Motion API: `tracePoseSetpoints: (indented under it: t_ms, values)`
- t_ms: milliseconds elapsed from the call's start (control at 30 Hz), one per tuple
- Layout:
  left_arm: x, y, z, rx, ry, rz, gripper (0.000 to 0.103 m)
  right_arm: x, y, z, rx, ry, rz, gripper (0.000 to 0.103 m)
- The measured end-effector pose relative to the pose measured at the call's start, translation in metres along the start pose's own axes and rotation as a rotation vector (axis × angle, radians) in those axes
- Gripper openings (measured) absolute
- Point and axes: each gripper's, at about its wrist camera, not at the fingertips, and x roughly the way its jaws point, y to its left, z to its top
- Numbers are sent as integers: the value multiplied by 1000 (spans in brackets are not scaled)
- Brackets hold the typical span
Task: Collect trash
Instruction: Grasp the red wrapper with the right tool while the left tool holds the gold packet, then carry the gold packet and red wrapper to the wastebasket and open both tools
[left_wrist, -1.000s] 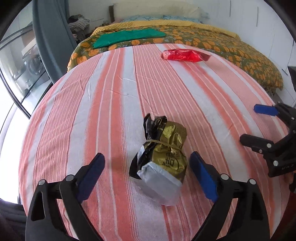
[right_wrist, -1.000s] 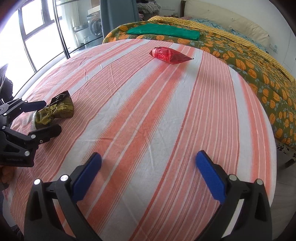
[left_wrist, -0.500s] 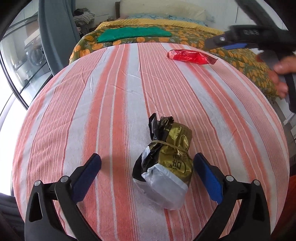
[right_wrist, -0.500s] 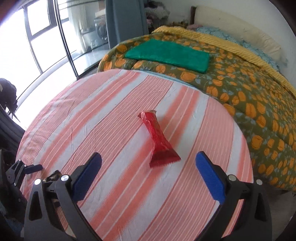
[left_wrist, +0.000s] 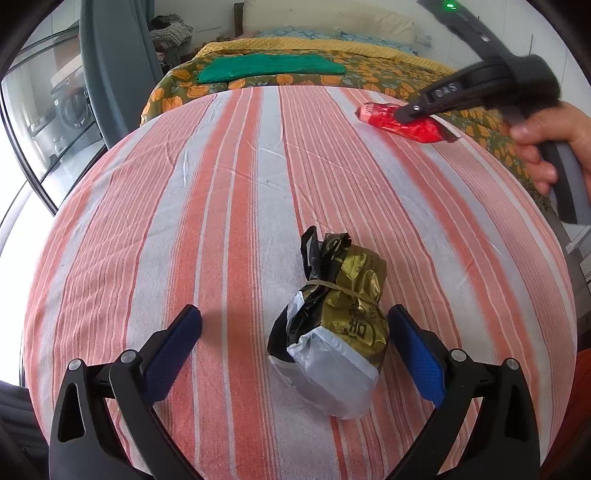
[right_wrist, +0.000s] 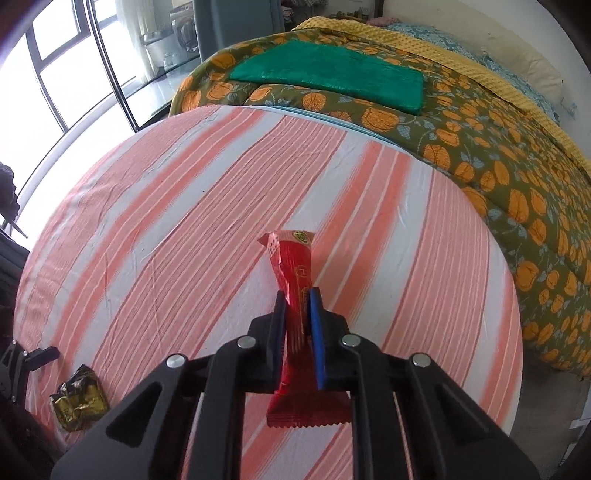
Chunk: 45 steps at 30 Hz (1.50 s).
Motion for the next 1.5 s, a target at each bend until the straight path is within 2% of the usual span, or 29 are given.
tracePoseSetpoints:
  t_ms: [133, 300, 400, 500, 600, 633, 667, 700, 800, 900, 1033, 1133, 1267, 1333, 1367, 1467, 1500]
  values:
    - [0, 0, 0, 0, 0, 0, 99, -35, 3, -53, 19, -30, 48, 12]
    - [0, 1, 0, 3, 1, 3, 98, -67, 13, -130, 29, -41, 55, 12]
    - [0, 1, 0, 4, 1, 3, 99, -78, 21, -163, 49, -51, 64, 12]
    - [0, 2, 0, 8, 4, 0, 99, -84, 30, -180, 50, -62, 66, 12]
    - [0, 4, 0, 30, 17, -24, 99, -88, 32, -184, 47, -62, 60, 13]
    - [-1, 4, 0, 45, 24, -34, 99, -88, 29, -184, 53, -55, 64, 19]
    - [-1, 4, 0, 69, 34, -48, 99, -89, 27, -184, 59, -53, 67, 36]
    - [-2, 5, 0, 87, 46, -60, 99, -92, 25, -184, 64, -57, 68, 42]
    - [-8, 10, 2, 99, 69, -105, 99, -101, 21, -182, 49, -52, 82, 43]
    - [-23, 11, 9, 110, 38, -165, 99, -108, 16, -176, 59, -42, 108, 43]
    - [-25, -2, 21, 162, 43, -185, 99, -99, 11, -154, 75, 32, 163, 43]
    - [-16, -14, 24, 197, 71, -146, 98, -81, 16, -143, 87, 116, 194, 43]
    - [-8, -19, 26, 203, 91, -112, 90, -59, 25, -138, 49, 178, 135, 42]
    - [-4, -19, 25, 193, 100, -97, 84, -52, 25, -140, 47, 182, 108, 27]
    - [-3, -18, 24, 190, 104, -89, 76, -53, 24, -140, 57, 169, 113, 18]
    - [-1, -16, 21, 171, 109, -87, 51, -65, 26, -146, 59, 114, 117, 15]
    - [-3, -15, 21, 165, 99, -85, 48, -70, 26, -148, 58, 99, 121, 15]
